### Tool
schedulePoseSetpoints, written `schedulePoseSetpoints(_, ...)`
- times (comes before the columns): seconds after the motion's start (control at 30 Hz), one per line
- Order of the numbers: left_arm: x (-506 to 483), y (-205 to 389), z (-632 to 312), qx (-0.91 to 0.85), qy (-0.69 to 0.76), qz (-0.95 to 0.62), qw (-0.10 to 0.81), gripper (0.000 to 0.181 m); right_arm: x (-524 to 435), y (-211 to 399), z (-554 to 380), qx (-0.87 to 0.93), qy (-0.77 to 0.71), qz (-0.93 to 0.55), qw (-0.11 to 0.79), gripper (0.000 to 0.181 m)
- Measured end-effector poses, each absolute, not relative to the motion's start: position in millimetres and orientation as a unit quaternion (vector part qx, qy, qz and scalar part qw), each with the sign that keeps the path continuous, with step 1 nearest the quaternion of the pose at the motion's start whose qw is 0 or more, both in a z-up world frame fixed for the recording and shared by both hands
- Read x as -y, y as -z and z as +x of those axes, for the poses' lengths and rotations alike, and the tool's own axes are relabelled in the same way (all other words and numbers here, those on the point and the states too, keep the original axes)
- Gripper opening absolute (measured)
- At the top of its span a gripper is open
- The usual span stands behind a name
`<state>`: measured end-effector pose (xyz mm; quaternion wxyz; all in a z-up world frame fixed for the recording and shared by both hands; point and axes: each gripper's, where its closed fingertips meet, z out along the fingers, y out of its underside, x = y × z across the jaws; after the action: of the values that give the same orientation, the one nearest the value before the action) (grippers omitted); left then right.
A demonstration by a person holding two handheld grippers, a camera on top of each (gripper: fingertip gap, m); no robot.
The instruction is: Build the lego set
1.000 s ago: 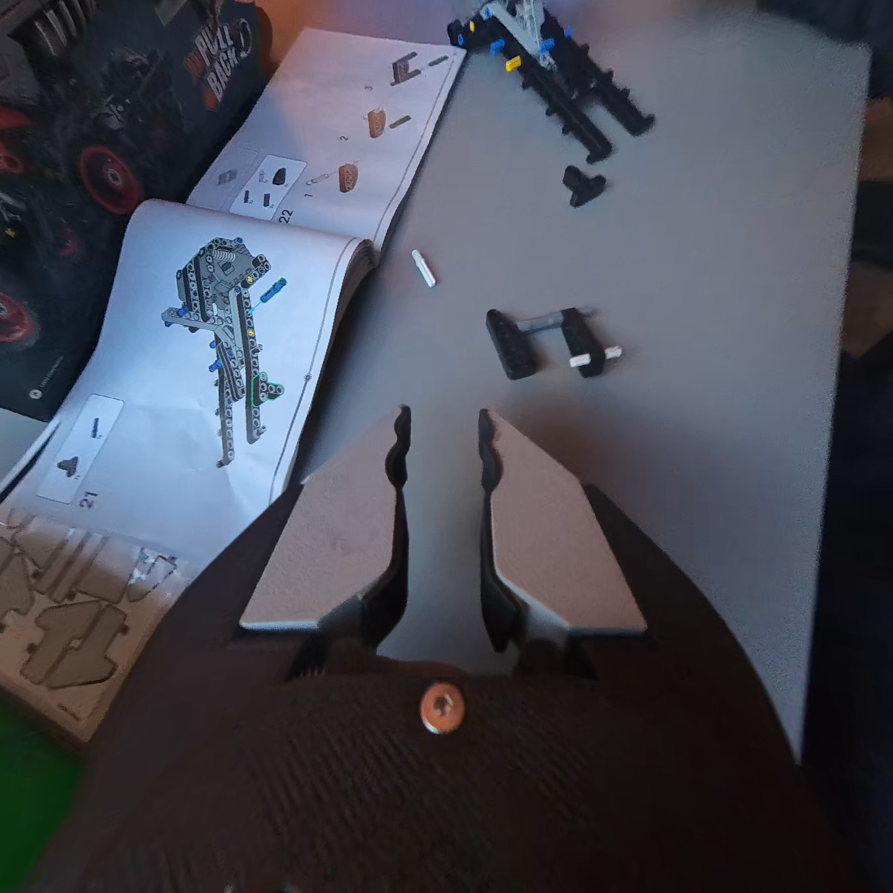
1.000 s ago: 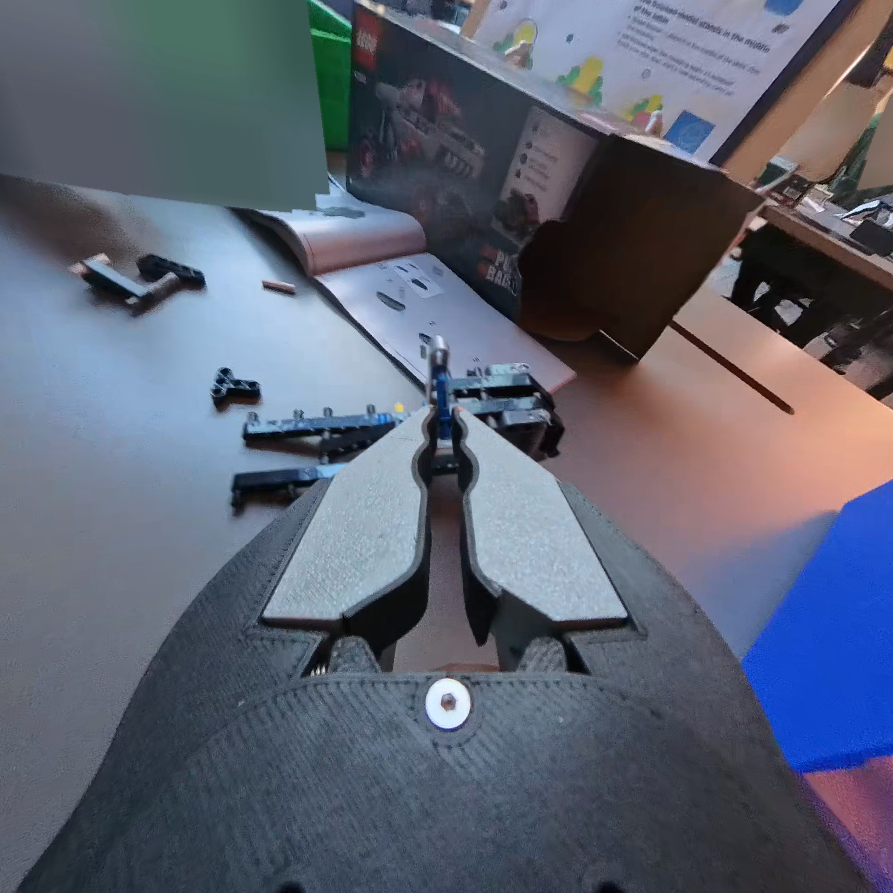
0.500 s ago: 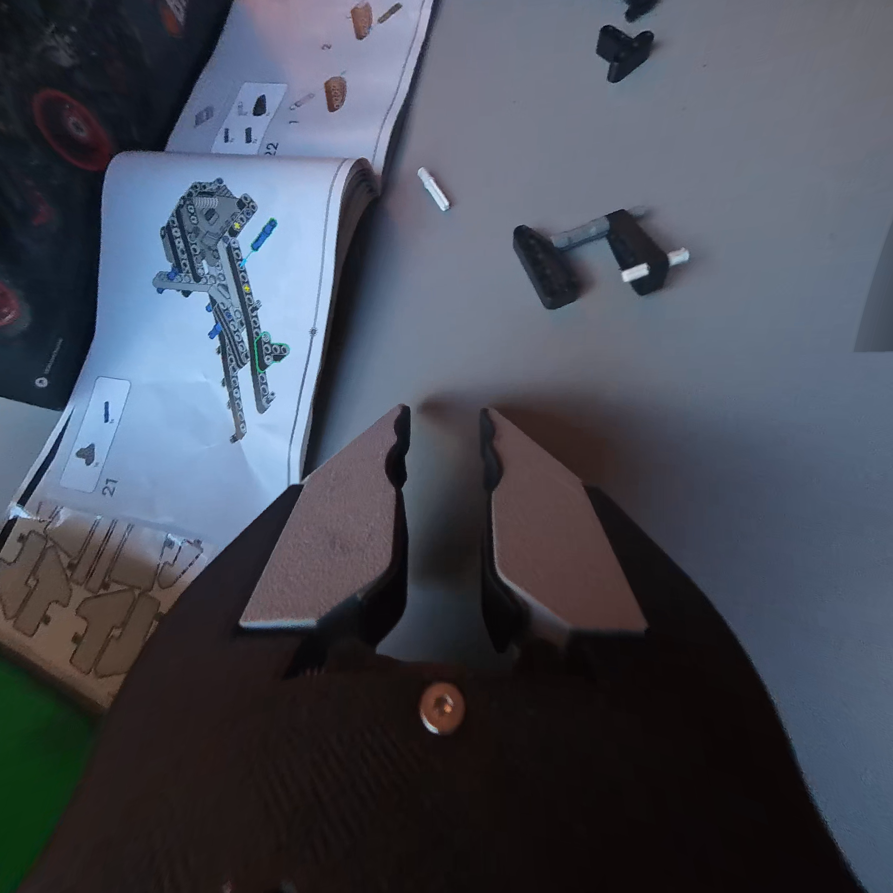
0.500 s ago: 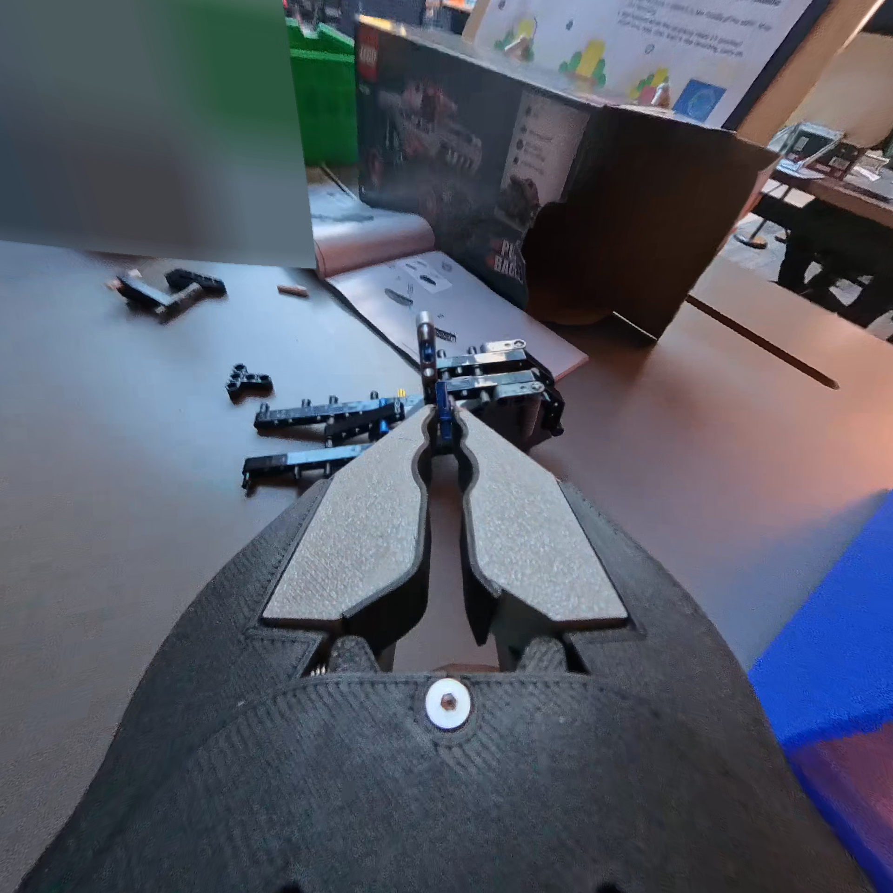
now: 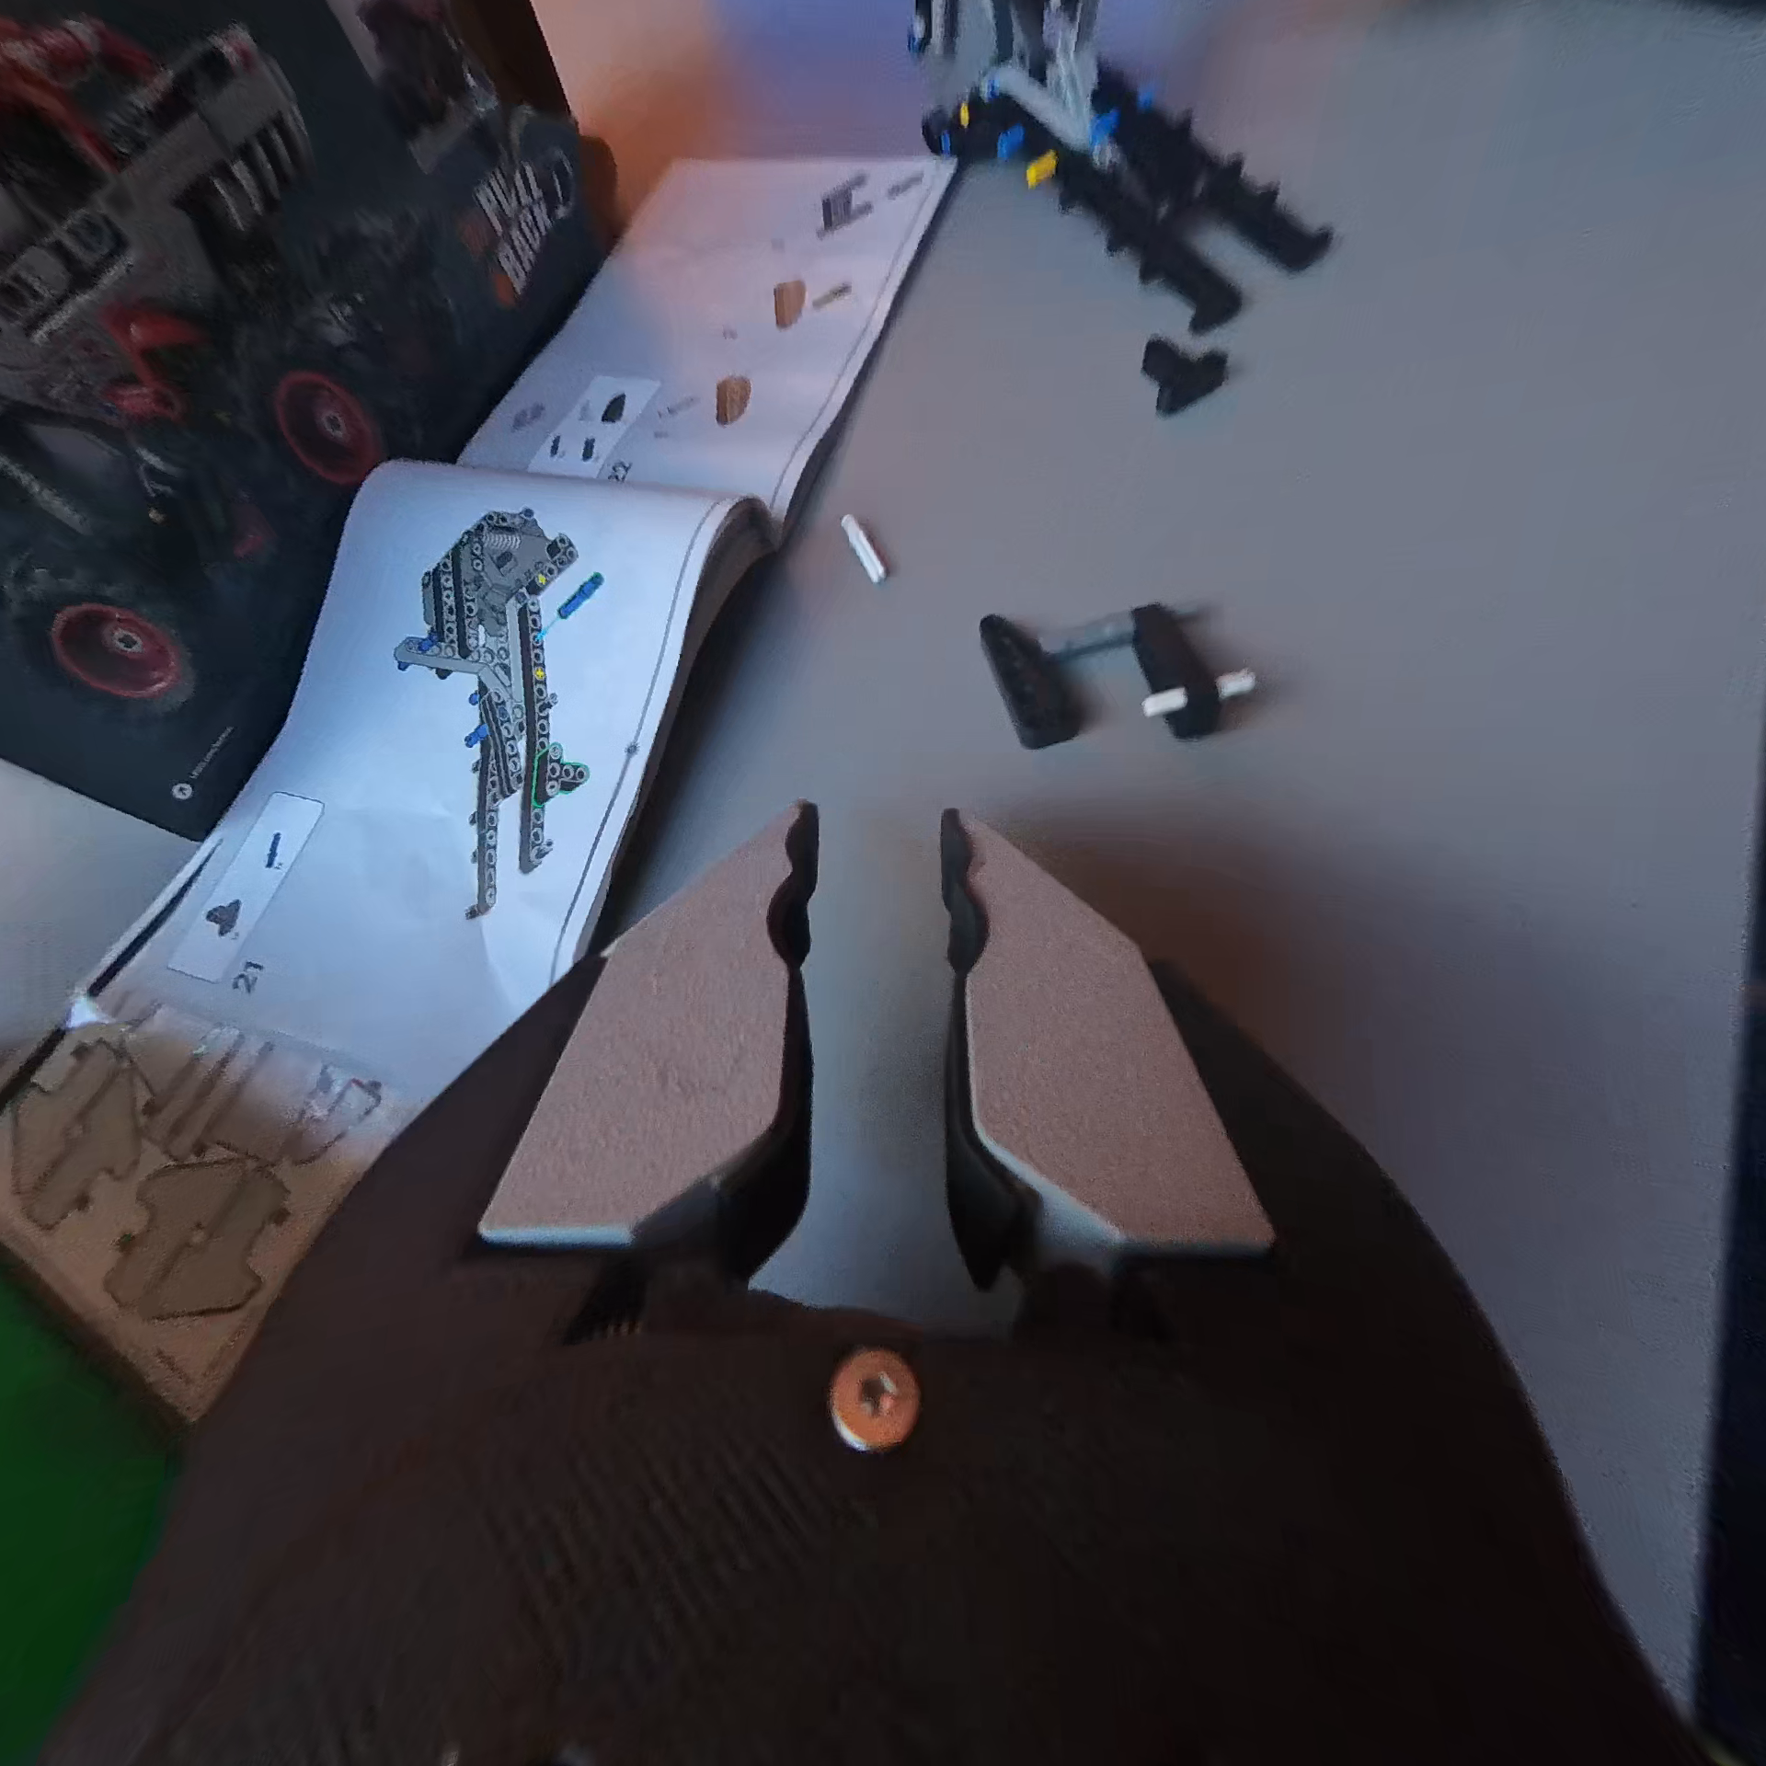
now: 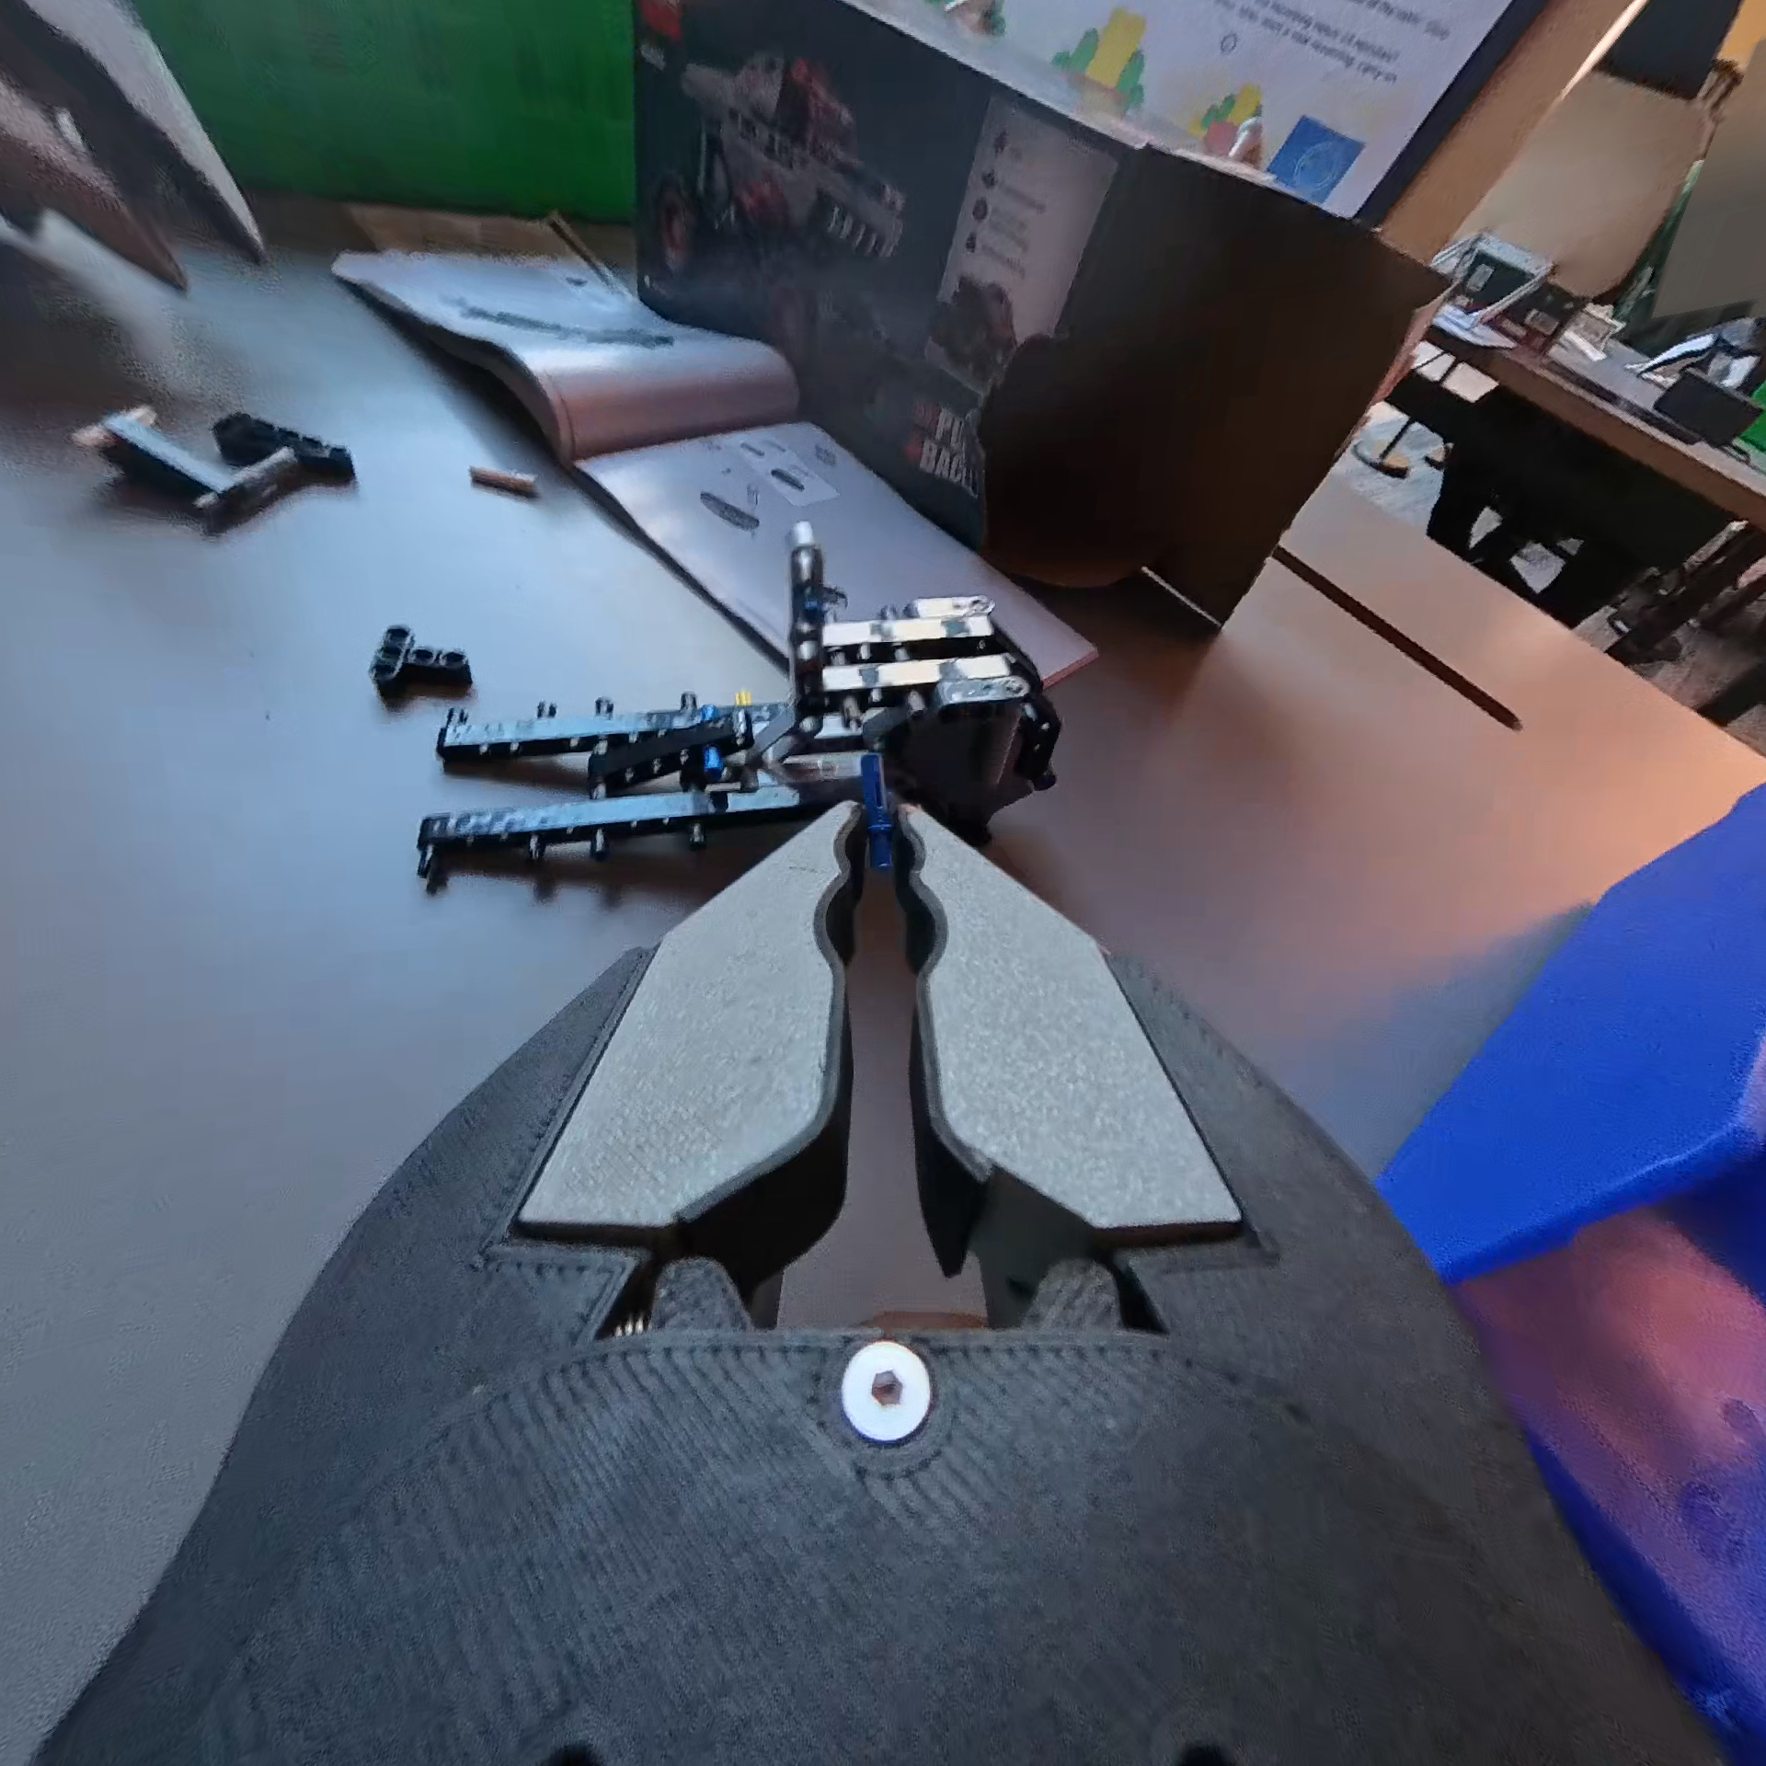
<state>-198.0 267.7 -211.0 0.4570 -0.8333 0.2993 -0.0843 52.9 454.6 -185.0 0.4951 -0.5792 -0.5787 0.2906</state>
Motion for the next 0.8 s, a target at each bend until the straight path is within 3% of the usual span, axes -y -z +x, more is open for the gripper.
schedulePoseSetpoints(0.03, -265.4, 207.4, -195.7, -0.29, 0.099, -0.834, 0.459, 0.023, -451.0, 189.0, 54.3, 0.592, -0.29, -0.577, 0.482, 0.002)
schedulePoseSetpoints(0.17, -268.8, 195.3, -174.7, -0.275, 0.119, -0.84, 0.453, 0.023, -434.6, 207.9, 59.0, 0.652, -0.28, -0.567, 0.418, 0.002)
schedulePoseSetpoints(0.37, -314.0, 176.1, -96.0, -0.31, 0.144, -0.858, 0.384, 0.025, -438.6, 228.6, 61.7, 0.699, -0.236, -0.548, 0.394, 0.003)
schedulePoseSetpoints(0.8, -379.2, 202.2, -27.6, -0.302, 0.2, -0.878, 0.313, 0.03, -443.7, 235.9, 64.2, 0.701, -0.187, -0.556, 0.407, 0.002)
